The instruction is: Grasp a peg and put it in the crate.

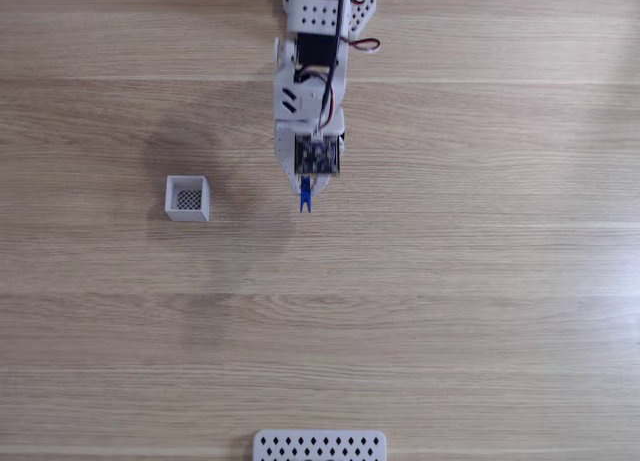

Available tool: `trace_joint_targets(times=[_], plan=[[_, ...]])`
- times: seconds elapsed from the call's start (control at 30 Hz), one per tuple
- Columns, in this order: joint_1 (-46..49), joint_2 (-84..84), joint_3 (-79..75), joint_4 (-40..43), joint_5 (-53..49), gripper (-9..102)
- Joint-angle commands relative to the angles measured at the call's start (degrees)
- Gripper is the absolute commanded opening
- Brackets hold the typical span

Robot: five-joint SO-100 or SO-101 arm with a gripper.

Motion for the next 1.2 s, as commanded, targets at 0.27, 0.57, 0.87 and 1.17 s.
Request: trace_joint_targets(times=[0.27, 0.57, 0.87, 1.17], plan=[[15.03, 9.84, 16.7, -56.6, -0.35, -1], [23.2, 0.53, 20.39, -66.8, -0.35, -1], [26.19, -12.3, 9.32, -66.27, -0.09, -1], [27.16, -14.94, 6.06, -66.18, -0.26, -1]])
